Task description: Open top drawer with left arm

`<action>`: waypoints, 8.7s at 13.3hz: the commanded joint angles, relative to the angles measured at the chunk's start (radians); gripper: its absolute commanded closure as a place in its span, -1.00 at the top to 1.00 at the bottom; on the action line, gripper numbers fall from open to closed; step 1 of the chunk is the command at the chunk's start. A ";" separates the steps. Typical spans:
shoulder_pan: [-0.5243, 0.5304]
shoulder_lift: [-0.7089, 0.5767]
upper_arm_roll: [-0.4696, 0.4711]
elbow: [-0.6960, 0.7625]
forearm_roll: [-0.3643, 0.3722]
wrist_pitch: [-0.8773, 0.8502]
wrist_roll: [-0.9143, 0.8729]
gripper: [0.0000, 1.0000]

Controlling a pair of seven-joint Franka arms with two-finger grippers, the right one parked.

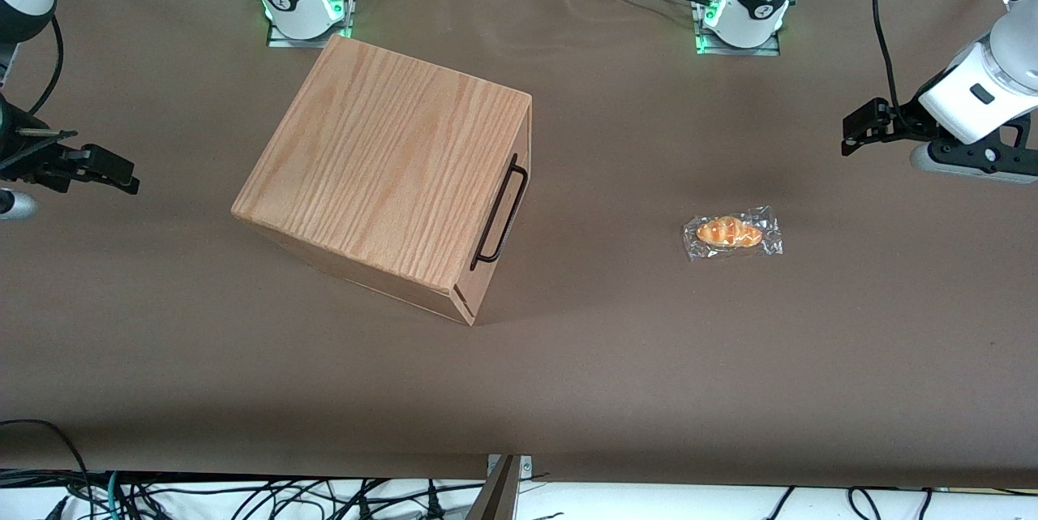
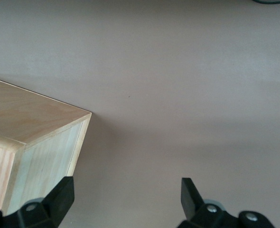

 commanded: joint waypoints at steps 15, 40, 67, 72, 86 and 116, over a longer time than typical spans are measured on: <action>0.002 0.016 -0.003 0.032 0.016 -0.017 -0.005 1.00; -0.353 0.453 -0.026 0.376 -0.322 0.167 -0.055 1.00; -0.533 0.640 -0.025 0.373 -0.349 0.535 -0.058 1.00; -0.532 0.665 -0.019 0.367 -0.285 0.534 -0.060 1.00; -0.328 0.644 -0.015 0.371 -0.125 0.426 0.021 1.00; -0.213 0.490 -0.015 0.524 -0.321 -0.064 0.031 1.00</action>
